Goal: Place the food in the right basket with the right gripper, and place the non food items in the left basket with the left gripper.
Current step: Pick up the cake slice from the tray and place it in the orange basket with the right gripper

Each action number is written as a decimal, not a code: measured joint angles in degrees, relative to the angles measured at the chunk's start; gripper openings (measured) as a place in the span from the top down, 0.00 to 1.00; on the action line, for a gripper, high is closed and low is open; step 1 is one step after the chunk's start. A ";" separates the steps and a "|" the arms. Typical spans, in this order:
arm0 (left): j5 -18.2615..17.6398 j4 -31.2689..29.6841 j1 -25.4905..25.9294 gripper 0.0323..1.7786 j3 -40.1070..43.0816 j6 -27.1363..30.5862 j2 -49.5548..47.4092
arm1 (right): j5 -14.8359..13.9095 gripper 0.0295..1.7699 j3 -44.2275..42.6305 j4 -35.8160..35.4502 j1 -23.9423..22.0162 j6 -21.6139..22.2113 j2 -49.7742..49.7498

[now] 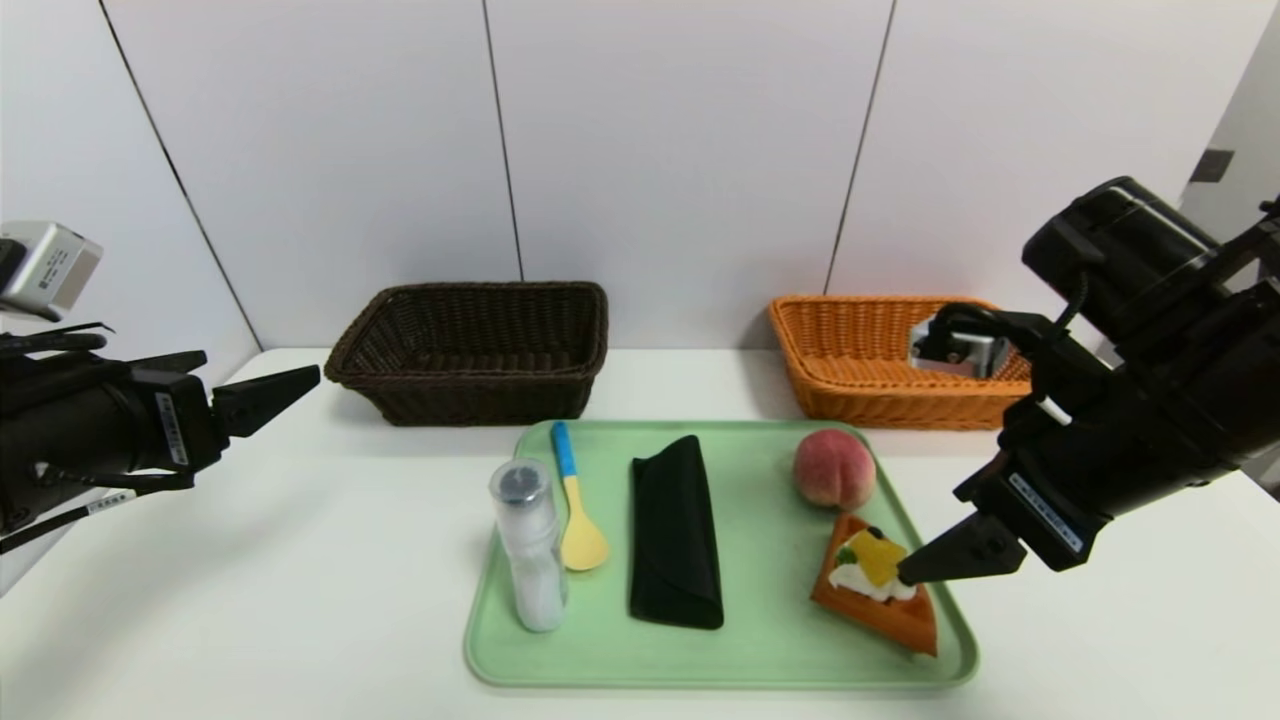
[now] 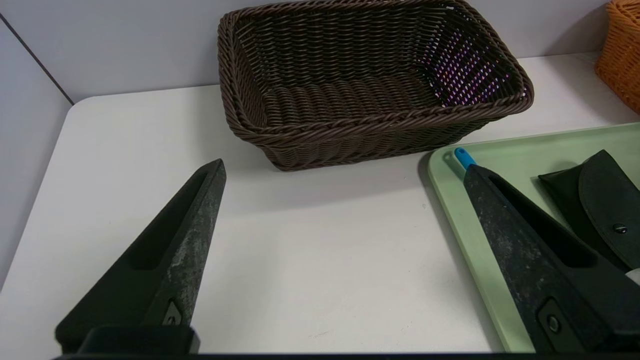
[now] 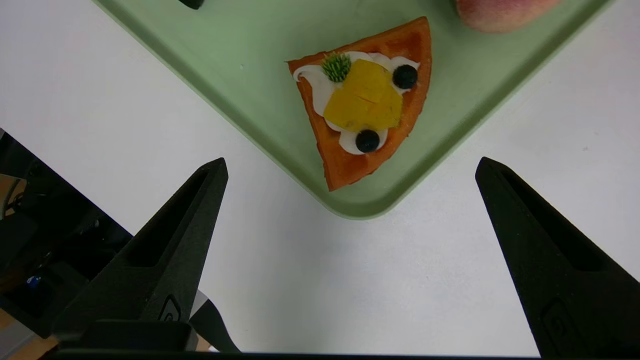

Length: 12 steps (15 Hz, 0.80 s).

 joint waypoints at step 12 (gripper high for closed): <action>-0.13 -0.07 -0.38 0.05 0.17 -0.02 0.39 | -6.28 0.03 8.64 -11.64 4.06 -0.26 8.13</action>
